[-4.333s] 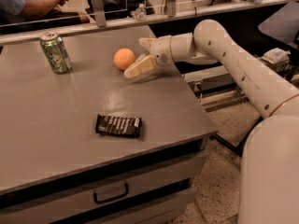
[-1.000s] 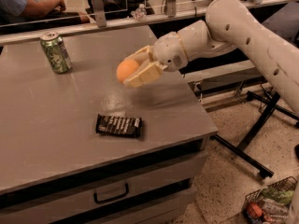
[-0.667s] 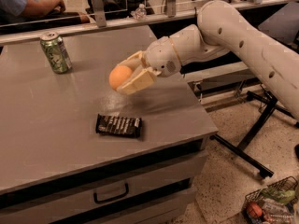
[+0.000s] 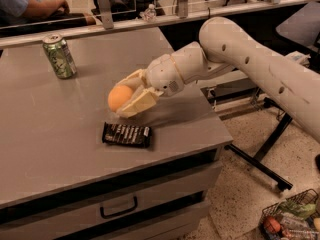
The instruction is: Move orange near rxbar chocolate
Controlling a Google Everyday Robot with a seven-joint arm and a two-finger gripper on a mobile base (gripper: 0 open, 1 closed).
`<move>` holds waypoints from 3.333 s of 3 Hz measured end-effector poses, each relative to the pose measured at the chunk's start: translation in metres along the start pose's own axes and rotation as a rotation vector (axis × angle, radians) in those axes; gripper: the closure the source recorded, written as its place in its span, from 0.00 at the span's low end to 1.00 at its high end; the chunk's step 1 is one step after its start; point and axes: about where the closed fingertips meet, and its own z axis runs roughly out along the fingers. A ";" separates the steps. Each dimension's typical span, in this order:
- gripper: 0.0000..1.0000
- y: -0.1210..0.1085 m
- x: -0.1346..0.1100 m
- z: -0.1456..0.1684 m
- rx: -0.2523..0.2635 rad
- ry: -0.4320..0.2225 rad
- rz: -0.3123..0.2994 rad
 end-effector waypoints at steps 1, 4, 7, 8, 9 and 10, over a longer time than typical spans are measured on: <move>0.82 0.007 0.007 0.008 -0.025 -0.012 0.005; 0.04 0.017 0.012 0.019 -0.068 0.001 0.010; 0.00 0.015 0.009 0.014 -0.050 0.007 0.002; 0.00 0.012 0.014 -0.023 0.068 0.022 0.012; 0.00 0.011 0.017 -0.081 0.240 0.078 0.028; 0.00 0.029 -0.006 -0.156 0.542 0.170 0.114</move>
Offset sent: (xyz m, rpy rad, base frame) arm -0.0178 0.0022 -0.0211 -0.0012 0.0451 0.0479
